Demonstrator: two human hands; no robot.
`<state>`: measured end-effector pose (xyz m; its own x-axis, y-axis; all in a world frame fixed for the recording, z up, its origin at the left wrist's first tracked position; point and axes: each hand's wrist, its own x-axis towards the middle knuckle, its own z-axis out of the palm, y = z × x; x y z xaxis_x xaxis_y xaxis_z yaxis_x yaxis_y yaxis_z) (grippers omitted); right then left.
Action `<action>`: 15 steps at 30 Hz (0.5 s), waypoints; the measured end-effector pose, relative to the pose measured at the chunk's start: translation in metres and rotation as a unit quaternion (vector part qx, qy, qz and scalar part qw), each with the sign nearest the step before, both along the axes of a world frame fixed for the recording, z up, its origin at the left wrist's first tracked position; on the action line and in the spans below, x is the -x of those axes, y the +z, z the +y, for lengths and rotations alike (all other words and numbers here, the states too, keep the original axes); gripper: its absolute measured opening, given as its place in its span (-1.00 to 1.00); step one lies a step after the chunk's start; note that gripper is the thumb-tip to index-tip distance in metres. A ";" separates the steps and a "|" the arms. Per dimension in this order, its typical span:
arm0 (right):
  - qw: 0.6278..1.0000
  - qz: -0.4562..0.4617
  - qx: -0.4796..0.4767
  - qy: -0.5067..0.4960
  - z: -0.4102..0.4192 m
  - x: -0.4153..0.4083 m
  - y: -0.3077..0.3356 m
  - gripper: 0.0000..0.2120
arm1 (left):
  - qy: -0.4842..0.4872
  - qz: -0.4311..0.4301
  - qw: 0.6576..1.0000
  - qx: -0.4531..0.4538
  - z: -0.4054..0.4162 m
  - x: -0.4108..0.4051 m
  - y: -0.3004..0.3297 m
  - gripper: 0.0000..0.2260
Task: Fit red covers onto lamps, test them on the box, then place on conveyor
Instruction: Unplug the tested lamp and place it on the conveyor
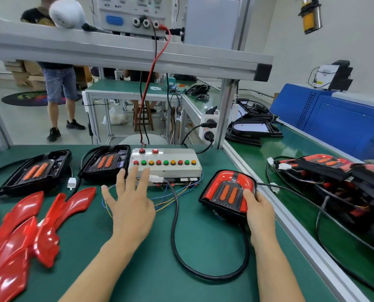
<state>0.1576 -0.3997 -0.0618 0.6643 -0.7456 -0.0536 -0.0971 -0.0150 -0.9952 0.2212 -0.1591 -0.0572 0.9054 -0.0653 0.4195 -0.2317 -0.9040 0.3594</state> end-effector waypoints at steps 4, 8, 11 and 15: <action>0.992 0.045 0.117 -0.018 0.001 0.005 0.003 -0.81 | 0.010 0.010 1.000 -0.003 0.010 0.001 0.001 -0.39; 0.968 0.114 0.226 -0.008 0.008 0.008 0.008 -0.69 | 0.018 0.029 0.999 0.004 0.013 -0.003 -0.008 -0.40; 0.929 0.189 0.318 -0.011 0.016 0.010 0.015 -0.68 | 0.015 0.048 0.999 -0.003 0.015 -0.009 -0.012 -0.42; 0.850 0.219 0.478 -0.029 0.044 0.002 0.029 -0.65 | 0.002 0.078 0.996 -0.033 0.016 -0.012 -0.018 -0.45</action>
